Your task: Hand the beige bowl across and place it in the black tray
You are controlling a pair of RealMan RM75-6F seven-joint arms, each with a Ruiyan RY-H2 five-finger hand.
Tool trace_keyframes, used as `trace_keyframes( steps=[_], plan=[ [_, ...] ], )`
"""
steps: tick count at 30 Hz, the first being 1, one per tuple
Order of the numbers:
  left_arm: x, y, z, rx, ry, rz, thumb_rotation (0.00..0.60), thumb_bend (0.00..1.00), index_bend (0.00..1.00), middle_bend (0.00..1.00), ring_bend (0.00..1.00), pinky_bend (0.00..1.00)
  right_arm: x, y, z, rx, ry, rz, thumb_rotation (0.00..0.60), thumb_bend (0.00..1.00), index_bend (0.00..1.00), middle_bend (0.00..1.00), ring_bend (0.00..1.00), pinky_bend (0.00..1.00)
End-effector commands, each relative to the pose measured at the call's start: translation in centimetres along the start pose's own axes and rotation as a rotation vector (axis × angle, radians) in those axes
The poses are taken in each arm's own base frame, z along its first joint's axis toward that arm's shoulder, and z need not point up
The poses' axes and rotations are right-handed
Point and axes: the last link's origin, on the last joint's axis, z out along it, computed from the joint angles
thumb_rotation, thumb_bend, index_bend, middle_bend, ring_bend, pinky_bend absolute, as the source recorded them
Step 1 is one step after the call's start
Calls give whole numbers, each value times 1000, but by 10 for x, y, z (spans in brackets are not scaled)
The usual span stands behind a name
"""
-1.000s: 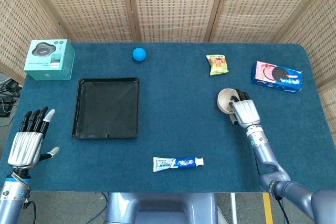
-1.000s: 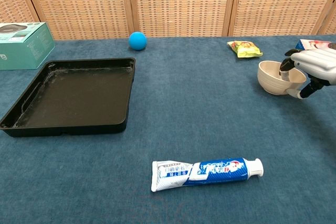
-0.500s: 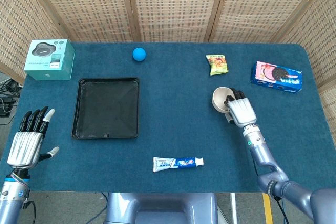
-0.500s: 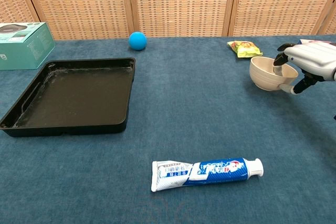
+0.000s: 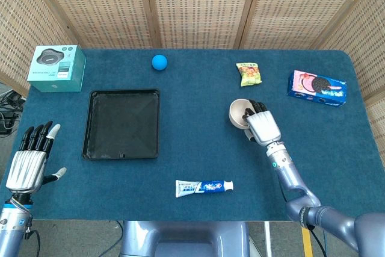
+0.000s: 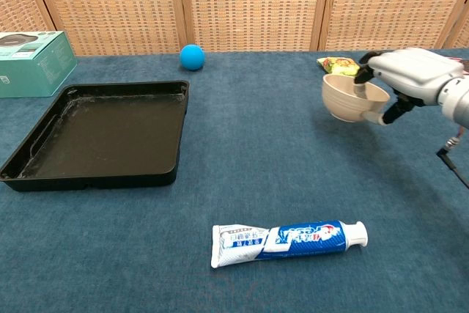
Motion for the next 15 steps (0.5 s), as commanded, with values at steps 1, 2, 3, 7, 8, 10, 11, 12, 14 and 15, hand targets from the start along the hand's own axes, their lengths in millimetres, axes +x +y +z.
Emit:
trace_keyframes(
  steps=[1, 2, 3, 7, 8, 10, 11, 12, 14, 15],
  plan=[
    [0, 0, 0, 0, -3, -3, 600, 0, 0, 0, 0, 0, 7, -22, 10, 36, 21, 7, 600, 550, 772, 428, 143, 234],
    [0, -1, 0, -1, -5, -3, 600, 0, 0, 0, 0, 0, 8, -26, 12, 41, 23, 9, 600, 548, 772, 428, 144, 234],
    [-1, -1, 0, -1, -8, -4, 600, 0, 0, 0, 0, 0, 10, -35, 16, 53, 28, 14, 600, 546, 772, 428, 146, 234],
    [0, -4, 2, 12, -13, -18, 600, 0, 0, 0, 0, 0, 12, -58, 26, 81, 43, 25, 600, 542, 772, 430, 149, 236],
    [0, -5, 2, 14, -13, -21, 600, 0, 0, 0, 0, 0, 12, -63, 28, 85, 44, 30, 600, 542, 772, 430, 150, 236],
    [0, -9, 3, 23, -18, -32, 600, 0, 0, 0, 0, 0, 6, -85, 35, 116, 28, 33, 600, 542, 772, 430, 150, 236],
    [0, -9, 4, 25, -19, -34, 600, 0, 0, 0, 0, 0, 4, -89, 37, 117, 26, 35, 600, 540, 772, 430, 153, 237],
    [0, -11, 4, 29, -22, -37, 600, 0, 0, 0, 0, 0, 1, -96, 39, 123, 24, 38, 600, 539, 773, 431, 156, 238],
    [-1, -12, 5, 32, -26, -41, 600, 0, 0, 0, 0, 0, -2, -103, 42, 130, 24, 37, 600, 536, 773, 430, 160, 240],
    [-1, -12, 5, 32, -28, -43, 600, 0, 0, 0, 0, 0, -3, -107, 43, 136, 24, 38, 600, 535, 773, 430, 161, 241]
  ],
)
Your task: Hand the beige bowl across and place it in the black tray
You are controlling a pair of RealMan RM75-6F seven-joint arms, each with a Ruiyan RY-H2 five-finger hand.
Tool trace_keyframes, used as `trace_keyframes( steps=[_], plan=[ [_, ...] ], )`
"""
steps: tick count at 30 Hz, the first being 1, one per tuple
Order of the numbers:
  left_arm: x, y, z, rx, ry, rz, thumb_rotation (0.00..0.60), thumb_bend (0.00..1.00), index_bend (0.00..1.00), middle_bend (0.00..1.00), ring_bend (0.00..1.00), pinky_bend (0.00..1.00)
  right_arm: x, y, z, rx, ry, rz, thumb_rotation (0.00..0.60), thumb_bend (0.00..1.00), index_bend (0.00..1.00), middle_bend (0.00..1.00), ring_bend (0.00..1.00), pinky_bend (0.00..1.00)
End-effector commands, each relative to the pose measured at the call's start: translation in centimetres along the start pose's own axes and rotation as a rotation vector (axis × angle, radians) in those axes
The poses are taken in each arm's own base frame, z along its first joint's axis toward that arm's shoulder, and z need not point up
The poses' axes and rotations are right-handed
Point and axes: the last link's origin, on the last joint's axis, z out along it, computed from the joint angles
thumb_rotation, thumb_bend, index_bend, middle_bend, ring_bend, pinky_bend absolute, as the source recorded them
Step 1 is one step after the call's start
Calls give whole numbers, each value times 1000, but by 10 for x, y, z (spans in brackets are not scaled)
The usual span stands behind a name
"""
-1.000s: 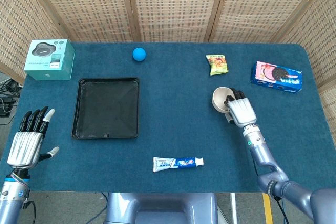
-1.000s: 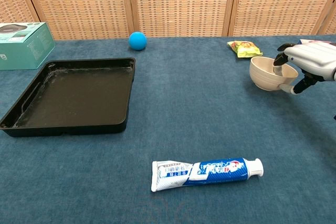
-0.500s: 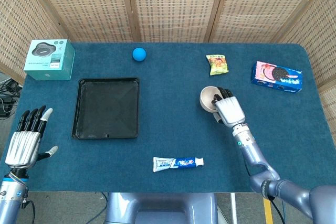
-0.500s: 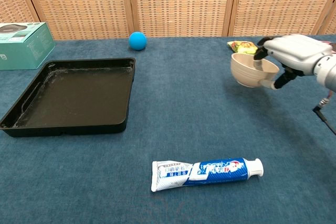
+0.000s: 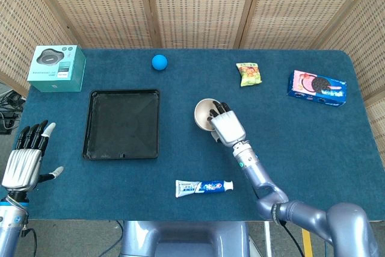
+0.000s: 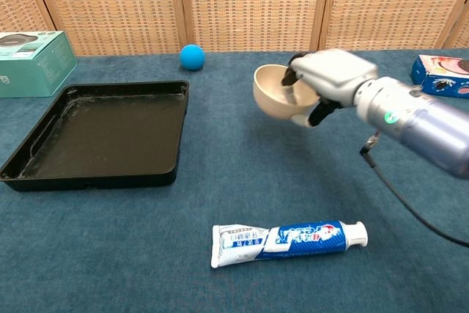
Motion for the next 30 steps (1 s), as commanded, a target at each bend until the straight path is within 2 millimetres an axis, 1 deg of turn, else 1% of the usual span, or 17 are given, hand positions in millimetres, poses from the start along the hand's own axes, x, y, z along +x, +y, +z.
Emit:
trace_keyframes(
  steps=[1, 7, 14, 19, 22, 23, 25, 27, 30],
  plan=[
    [-1, -2, 1, 2, -6, -2, 600, 0, 0, 0, 0, 0, -5, -17, 10, 21, -2, -1, 600, 534, 773, 430, 161, 241],
    [-1, -5, 4, 8, -11, -12, 600, 0, 0, 0, 0, 0, -11, -34, 18, 46, -4, 2, 600, 531, 773, 431, 163, 243],
    [-2, -6, 4, 6, -19, -17, 600, 0, 0, 0, 0, 0, -17, -44, 22, 69, -10, -14, 600, 533, 773, 431, 163, 242],
    [-2, -6, 4, 5, -21, -18, 600, 0, 0, 0, 0, 0, -23, -46, 21, 68, -19, -14, 600, 526, 771, 430, 163, 242],
    [-1, -5, 4, 3, -20, -17, 600, 0, 0, 0, 0, 0, -24, -46, 20, 71, -22, -17, 600, 511, 747, 409, 163, 230],
    [-1, -5, 4, 1, -20, -16, 600, 0, 0, 0, 0, 0, -25, -46, 19, 73, -29, -21, 600, 498, 708, 382, 157, 215],
    [-1, -5, 4, -1, -20, -14, 600, 0, 0, 0, 0, 0, -26, -46, 18, 77, -41, -27, 600, 450, 571, 298, 117, 171],
    [-1, -4, 3, -2, -18, -14, 600, 0, 0, 0, 0, 0, -25, -46, 17, 80, -50, -35, 600, 369, 356, 161, 39, 115],
    [0, -4, 3, -2, -14, -15, 600, 0, 0, 0, 0, 0, -20, -45, 16, 75, -48, -41, 600, 307, 175, 33, 0, 74]
  ],
)
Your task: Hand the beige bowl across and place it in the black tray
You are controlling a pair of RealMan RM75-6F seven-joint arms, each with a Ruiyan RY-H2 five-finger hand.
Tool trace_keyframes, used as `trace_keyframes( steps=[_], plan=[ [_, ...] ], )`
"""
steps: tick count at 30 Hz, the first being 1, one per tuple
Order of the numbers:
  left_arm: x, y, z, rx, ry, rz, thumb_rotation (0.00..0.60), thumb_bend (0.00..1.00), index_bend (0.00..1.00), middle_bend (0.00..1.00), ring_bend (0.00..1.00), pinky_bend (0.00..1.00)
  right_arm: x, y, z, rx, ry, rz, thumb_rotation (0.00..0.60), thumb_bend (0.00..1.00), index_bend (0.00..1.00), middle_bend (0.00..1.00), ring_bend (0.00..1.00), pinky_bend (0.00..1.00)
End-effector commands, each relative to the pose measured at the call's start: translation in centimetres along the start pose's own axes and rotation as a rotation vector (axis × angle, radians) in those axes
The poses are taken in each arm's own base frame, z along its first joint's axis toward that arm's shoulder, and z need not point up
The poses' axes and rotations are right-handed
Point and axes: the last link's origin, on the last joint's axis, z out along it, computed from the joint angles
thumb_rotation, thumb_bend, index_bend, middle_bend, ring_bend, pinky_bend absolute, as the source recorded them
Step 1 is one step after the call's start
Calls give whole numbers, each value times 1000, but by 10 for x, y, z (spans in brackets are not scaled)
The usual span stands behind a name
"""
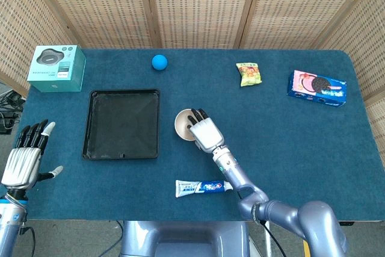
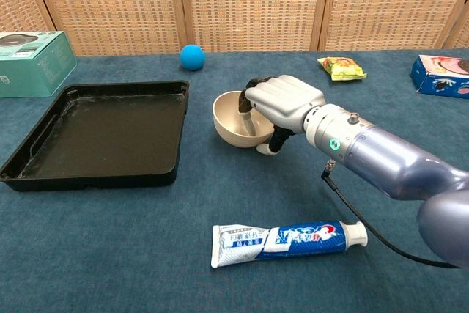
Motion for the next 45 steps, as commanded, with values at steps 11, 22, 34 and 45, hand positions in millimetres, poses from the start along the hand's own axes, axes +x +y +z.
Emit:
trace_keyframes(
  steps=[11, 22, 34, 45],
  plan=[
    [2, 1, -2, -3, 9, 3, 600, 0, 0, 0, 0, 0, 32, 32, -23, -61, 56, -38, 600, 288, 86, 0, 0, 51],
    [1, 6, -5, -15, 15, 26, 600, 0, 0, 0, 0, 0, 47, 105, -119, -182, 116, -55, 600, 236, 22, 0, 0, 13],
    [-5, 19, -5, -52, 15, 58, 600, 0, 0, 0, 0, 0, 43, 151, -217, -310, 135, -32, 600, 202, 0, 0, 0, 0],
    [-10, 34, 0, -94, 24, 53, 600, 0, 0, 0, 0, 0, 52, 163, -269, -355, 208, 23, 600, 202, 0, 0, 0, 0]
  ],
)
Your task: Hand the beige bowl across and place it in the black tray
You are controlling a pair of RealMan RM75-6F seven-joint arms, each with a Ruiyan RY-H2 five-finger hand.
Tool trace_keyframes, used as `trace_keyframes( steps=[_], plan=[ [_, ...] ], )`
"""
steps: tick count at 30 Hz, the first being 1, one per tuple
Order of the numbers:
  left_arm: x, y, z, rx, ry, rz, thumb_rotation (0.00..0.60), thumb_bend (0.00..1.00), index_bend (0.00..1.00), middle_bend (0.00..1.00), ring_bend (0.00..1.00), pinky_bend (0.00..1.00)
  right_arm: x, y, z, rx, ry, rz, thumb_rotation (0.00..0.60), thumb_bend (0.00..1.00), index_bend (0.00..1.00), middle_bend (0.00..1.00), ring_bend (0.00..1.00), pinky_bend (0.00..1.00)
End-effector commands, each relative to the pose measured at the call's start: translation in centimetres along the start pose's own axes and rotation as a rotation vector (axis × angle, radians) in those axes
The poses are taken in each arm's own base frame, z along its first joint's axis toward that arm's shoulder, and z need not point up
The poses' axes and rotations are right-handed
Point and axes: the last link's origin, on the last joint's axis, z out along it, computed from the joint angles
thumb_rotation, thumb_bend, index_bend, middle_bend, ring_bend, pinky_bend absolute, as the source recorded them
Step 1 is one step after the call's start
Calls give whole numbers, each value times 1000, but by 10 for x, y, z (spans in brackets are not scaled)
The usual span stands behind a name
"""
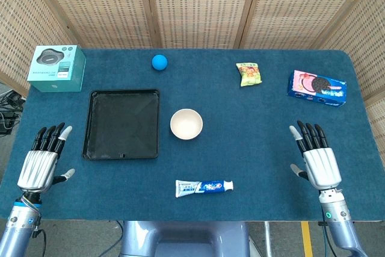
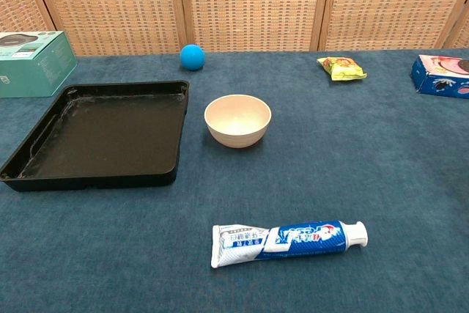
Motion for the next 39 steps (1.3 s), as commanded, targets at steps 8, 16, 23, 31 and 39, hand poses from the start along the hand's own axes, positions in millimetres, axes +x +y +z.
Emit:
trace_keyframes(
  steps=[8, 16, 23, 31, 39],
  plan=[
    [23, 26, 44, -101, 36, 42, 600, 57, 54, 0, 0, 0, 13, 10, -2, -6, 28, 57, 600, 202, 0, 0, 0, 0],
    [30, 79, 104, -236, 19, 46, 600, 161, 364, 0, 0, 0, 14, 15, -1, -8, 24, 86, 600, 202, 0, 0, 0, 0],
    [16, 125, 144, -323, -11, 106, 600, 168, 440, 0, 0, 0, 16, 17, 0, -14, 30, 103, 600, 202, 1, 0, 0, 0],
    [-16, 175, 171, -406, -98, 175, 600, 171, 452, 0, 0, 0, 16, 18, 1, -1, 33, 126, 600, 202, 10, 0, 0, 0],
    [-41, 211, 180, -438, -158, 192, 600, 171, 476, 0, 0, 0, 20, 22, 2, -8, 53, 154, 600, 202, 9, 0, 0, 0]
  ],
)
